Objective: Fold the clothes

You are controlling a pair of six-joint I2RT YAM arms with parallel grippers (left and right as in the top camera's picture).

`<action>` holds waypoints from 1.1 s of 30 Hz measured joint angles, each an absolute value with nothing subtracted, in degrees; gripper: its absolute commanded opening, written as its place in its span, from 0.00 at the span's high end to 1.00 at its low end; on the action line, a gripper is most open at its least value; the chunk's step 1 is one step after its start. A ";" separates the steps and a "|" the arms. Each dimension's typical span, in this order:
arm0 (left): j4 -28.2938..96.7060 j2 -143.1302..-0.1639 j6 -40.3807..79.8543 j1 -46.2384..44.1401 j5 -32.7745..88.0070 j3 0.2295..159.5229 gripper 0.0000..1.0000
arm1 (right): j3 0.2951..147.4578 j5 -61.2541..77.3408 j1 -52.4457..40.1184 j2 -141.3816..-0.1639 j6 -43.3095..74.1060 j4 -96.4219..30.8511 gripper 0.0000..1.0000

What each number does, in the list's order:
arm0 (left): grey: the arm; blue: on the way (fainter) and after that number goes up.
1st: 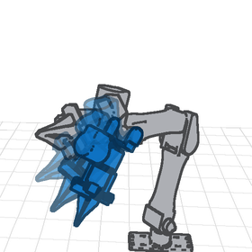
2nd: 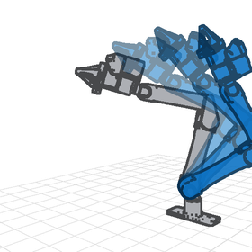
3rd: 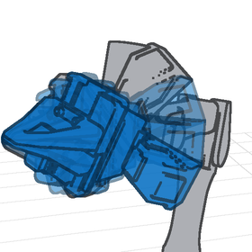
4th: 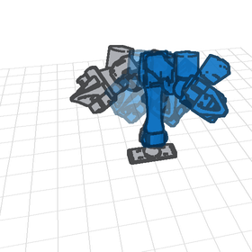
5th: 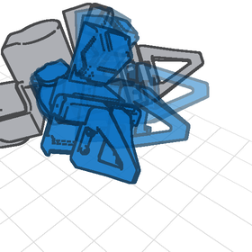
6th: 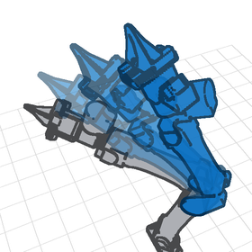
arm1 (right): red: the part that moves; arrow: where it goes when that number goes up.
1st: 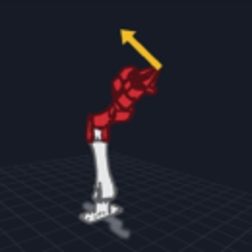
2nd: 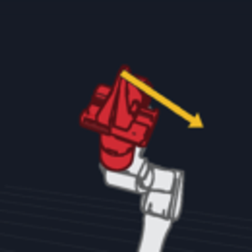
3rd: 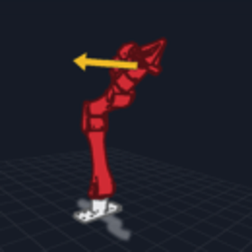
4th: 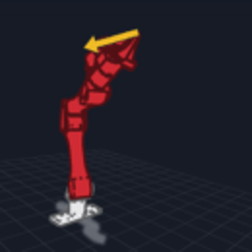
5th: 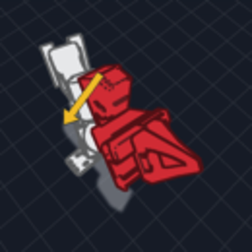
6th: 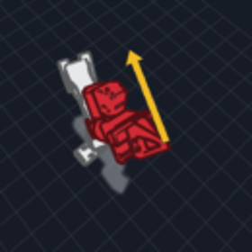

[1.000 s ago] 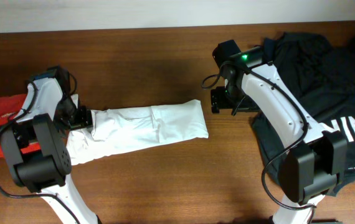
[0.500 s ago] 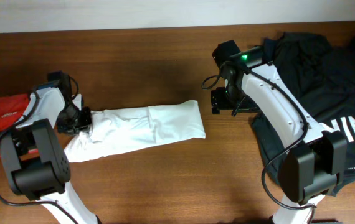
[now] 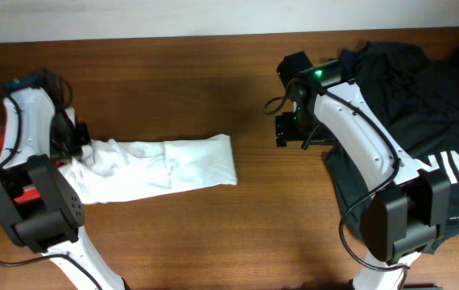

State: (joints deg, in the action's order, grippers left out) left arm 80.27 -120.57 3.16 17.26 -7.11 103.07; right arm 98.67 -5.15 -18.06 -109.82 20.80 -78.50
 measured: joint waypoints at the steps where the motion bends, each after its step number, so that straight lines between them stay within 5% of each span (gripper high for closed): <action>1: 82.02 -120.55 3.73 17.19 -6.92 105.58 0.99 | 98.67 -5.15 -17.47 -109.82 20.80 -78.50 0.13; 7: 89.41 -120.55 5.72 11.73 -1.08 114.85 0.99 | 98.67 -5.19 -14.15 -109.82 19.88 -78.48 0.13; 18: 84.14 -120.68 10.44 -13.63 -0.08 115.13 0.95 | 98.67 -5.39 -13.58 -109.82 18.24 -78.70 0.13; 25: 83.29 -124.14 12.73 -21.93 -1.61 115.13 0.94 | 98.67 -5.37 -13.58 -109.82 17.32 -79.22 0.12; 30: 83.29 -125.38 14.41 -22.46 -1.96 115.13 0.87 | 98.67 -5.37 -13.58 -109.82 17.10 -79.33 0.11; 33: 83.26 -125.38 14.87 -22.72 -1.02 115.13 0.69 | 98.67 -5.37 -13.58 -109.82 17.06 -79.33 0.10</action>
State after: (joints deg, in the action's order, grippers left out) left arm 83.26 -125.38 14.87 -22.72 -1.02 115.13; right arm 98.67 -5.37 -13.58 -109.82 17.06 -79.33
